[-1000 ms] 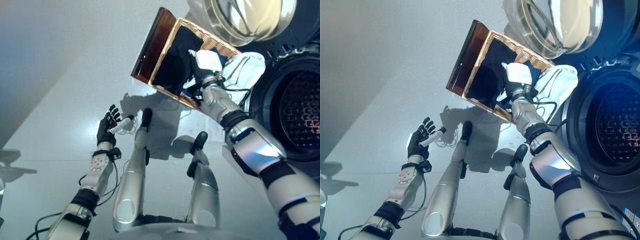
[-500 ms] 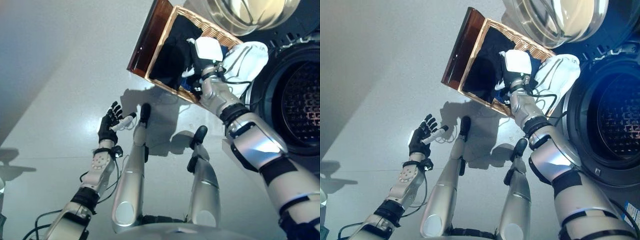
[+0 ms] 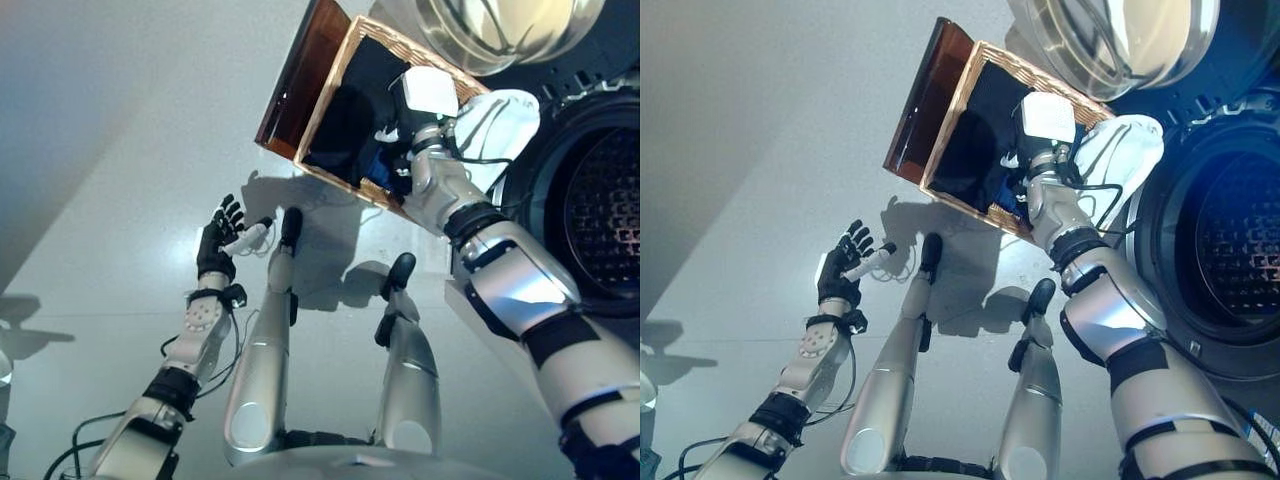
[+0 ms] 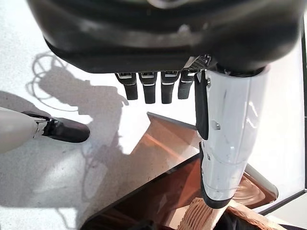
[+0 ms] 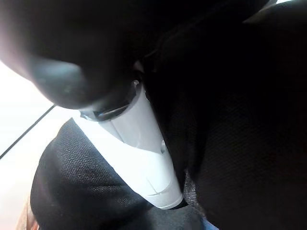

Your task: Pick up the clothes and place them into the washing machine

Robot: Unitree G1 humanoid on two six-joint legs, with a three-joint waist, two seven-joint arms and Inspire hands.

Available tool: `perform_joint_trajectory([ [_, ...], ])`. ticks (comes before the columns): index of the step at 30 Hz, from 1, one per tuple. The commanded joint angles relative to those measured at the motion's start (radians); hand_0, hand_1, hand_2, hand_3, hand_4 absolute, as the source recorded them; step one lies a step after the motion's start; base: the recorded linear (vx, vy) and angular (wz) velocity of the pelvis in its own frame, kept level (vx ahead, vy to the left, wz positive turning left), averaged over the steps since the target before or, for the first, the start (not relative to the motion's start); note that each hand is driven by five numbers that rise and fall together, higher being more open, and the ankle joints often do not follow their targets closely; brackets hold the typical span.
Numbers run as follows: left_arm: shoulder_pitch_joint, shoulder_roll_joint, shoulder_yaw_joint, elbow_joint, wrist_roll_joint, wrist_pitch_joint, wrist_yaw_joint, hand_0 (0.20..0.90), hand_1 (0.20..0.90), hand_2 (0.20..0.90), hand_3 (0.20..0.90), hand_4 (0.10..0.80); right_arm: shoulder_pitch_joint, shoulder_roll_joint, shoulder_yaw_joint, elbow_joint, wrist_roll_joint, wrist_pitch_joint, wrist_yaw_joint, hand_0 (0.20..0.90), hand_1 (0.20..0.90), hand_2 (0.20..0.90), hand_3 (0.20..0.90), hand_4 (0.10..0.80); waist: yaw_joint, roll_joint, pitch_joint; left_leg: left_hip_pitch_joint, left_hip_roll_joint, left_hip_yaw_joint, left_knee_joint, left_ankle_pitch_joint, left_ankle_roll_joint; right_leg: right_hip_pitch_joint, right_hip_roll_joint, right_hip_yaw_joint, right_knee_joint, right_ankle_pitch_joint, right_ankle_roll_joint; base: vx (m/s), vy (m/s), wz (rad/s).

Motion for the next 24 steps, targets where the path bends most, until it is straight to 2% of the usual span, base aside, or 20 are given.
perform_joint_trajectory([
  [1, 0.038, 0.056, -0.016, -0.099, 0.020, -0.046, 0.020, 0.900, 0.900, 0.900, 0.900, 0.800, -0.006, -0.069, -0.007, -0.071, -0.015, 0.000, -0.026, 0.200, 0.200, 0.200, 0.200, 0.300, 0.020, -0.031, 0.002, 0.047, -0.008, 0.044, 0.091, -0.154, -0.026, 0.006, -0.040, 0.076, -0.041, 0.067, -0.038, 0.000, -0.021, -0.07],
  [9, 0.037, 0.058, -0.011, -0.089, 0.011, -0.046, 0.015, 0.900, 0.900, 0.900, 0.900, 0.800, 0.018, -0.067, -0.034, -0.142, 0.007, -0.009, -0.031, 0.200, 0.200, 0.200, 0.200, 0.300, 0.011, -0.043, 0.002, 0.086, 0.004, 0.058, 0.111, -0.168, -0.026, 0.042, -0.033, 0.083, -0.041, 0.066, -0.039, -0.003, -0.028, -0.09],
  [16, 0.039, 0.055, 0.001, -0.059, 0.010, -0.039, 0.007, 0.900, 0.900, 0.900, 0.900, 0.800, 0.086, -0.067, -0.112, -0.307, 0.086, -0.045, -0.039, 0.200, 0.200, 0.200, 0.200, 0.300, -0.007, -0.064, -0.013, 0.159, 0.022, 0.082, 0.148, -0.207, -0.029, 0.111, -0.020, 0.102, -0.037, 0.050, -0.044, 0.030, -0.027, -0.07],
  [24, 0.078, 0.049, 0.014, -0.034, 0.002, -0.022, -0.005, 0.900, 0.900, 0.900, 0.900, 0.800, 0.306, 0.009, -0.271, -0.536, 0.448, -0.178, -0.036, 0.200, 0.200, 0.200, 0.200, 0.300, -0.024, -0.082, -0.048, 0.226, 0.045, 0.103, 0.174, -0.239, -0.034, 0.153, -0.002, 0.118, -0.004, 0.013, -0.051, 0.042, -0.051, -0.10],
])
